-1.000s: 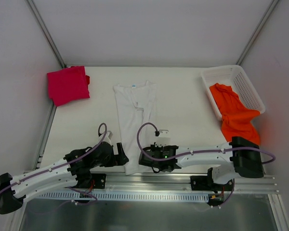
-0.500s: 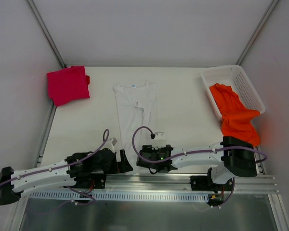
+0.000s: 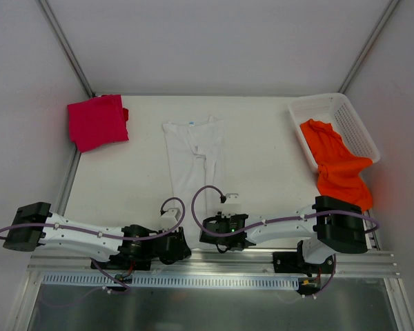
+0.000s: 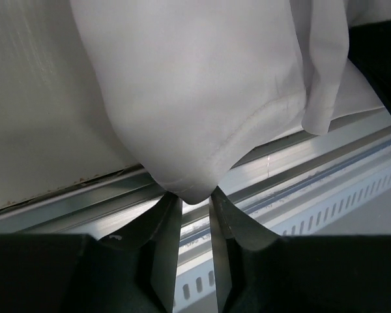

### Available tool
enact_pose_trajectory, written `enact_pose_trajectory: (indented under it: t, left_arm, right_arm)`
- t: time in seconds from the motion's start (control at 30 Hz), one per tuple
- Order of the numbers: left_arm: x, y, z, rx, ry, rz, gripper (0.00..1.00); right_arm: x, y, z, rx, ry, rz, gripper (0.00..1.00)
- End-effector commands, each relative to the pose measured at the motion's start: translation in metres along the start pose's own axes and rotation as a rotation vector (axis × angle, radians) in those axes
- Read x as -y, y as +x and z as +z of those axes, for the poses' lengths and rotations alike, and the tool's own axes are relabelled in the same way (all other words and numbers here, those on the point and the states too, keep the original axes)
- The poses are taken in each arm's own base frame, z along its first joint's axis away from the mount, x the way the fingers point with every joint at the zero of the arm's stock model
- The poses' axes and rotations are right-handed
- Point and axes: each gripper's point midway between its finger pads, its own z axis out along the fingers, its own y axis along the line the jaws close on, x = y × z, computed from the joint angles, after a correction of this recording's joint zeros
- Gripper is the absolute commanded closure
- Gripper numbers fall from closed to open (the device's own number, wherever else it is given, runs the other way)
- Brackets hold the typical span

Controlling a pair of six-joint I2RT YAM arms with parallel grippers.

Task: Fold and stack the t-shirts
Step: Fold the tshirt

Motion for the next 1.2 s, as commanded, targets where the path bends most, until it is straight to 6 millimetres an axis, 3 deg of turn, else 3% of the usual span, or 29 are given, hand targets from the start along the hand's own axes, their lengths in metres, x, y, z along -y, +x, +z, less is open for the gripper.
enact_pose_trajectory:
  t: [0.0, 0.13, 0.17, 0.27, 0.43, 0.47, 0.53, 0.57, 0.6, 0.67, 0.73, 0.8, 1.07, 1.17]
  left_arm:
    - [0.003, -0.012, 0.001, 0.066, -0.023, -0.053, 0.76]
    - [0.002, -0.011, 0.002, 0.065, -0.029, -0.042, 0.77]
    - [0.001, -0.011, 0.002, 0.068, -0.032, -0.038, 0.78]
    - [0.001, -0.011, 0.002, 0.07, -0.03, -0.037, 0.79]
    - [0.002, -0.013, 0.002, 0.079, -0.032, -0.02, 0.76]
    - [0.005, -0.013, 0.001, 0.079, -0.024, -0.017, 0.74]
    - [0.006, -0.015, 0.001, 0.086, -0.022, -0.004, 0.57]
    - [0.009, -0.015, 0.0, 0.089, -0.014, 0.001, 0.51]
    - [0.01, -0.016, -0.001, 0.092, -0.011, 0.013, 0.37]
    - [0.016, -0.02, -0.004, 0.107, 0.009, 0.019, 0.24]
    - [0.017, -0.023, -0.006, 0.126, 0.018, 0.039, 0.12]
    - [0.015, -0.025, -0.006, 0.138, 0.017, 0.046, 0.07]
    - [0.015, -0.041, -0.025, 0.186, 0.047, 0.088, 0.07]
    - [0.001, -0.046, -0.027, 0.202, -0.006, 0.12, 0.07]
  right_arm:
    - [0.008, 0.0, -0.005, 0.005, 0.003, 0.028, 0.73]
    - [0.011, 0.003, -0.005, 0.004, 0.012, 0.03, 0.81]
    - [0.012, 0.004, -0.005, 0.005, 0.013, 0.029, 0.9]
    - [0.014, 0.006, -0.003, 0.0, 0.022, 0.028, 1.0]
    - [0.011, 0.008, -0.002, -0.007, 0.026, 0.018, 0.94]
    - [0.01, 0.008, -0.002, -0.007, 0.024, 0.015, 0.81]
    - [0.008, 0.007, -0.003, -0.001, 0.016, 0.015, 0.52]
    - [0.007, 0.006, -0.004, 0.002, 0.014, 0.014, 0.22]
    - [0.007, 0.005, -0.005, 0.007, 0.01, 0.012, 0.14]
    - [0.006, 0.004, -0.007, 0.01, 0.008, 0.01, 0.02]
    - [0.008, 0.004, -0.007, 0.012, 0.017, 0.007, 0.01]
    - [0.01, 0.004, -0.008, 0.013, 0.023, 0.004, 0.01]
    - [0.02, 0.007, -0.01, 0.018, 0.045, -0.003, 0.0]
    - [0.022, 0.007, -0.01, 0.028, 0.027, 0.007, 0.0]
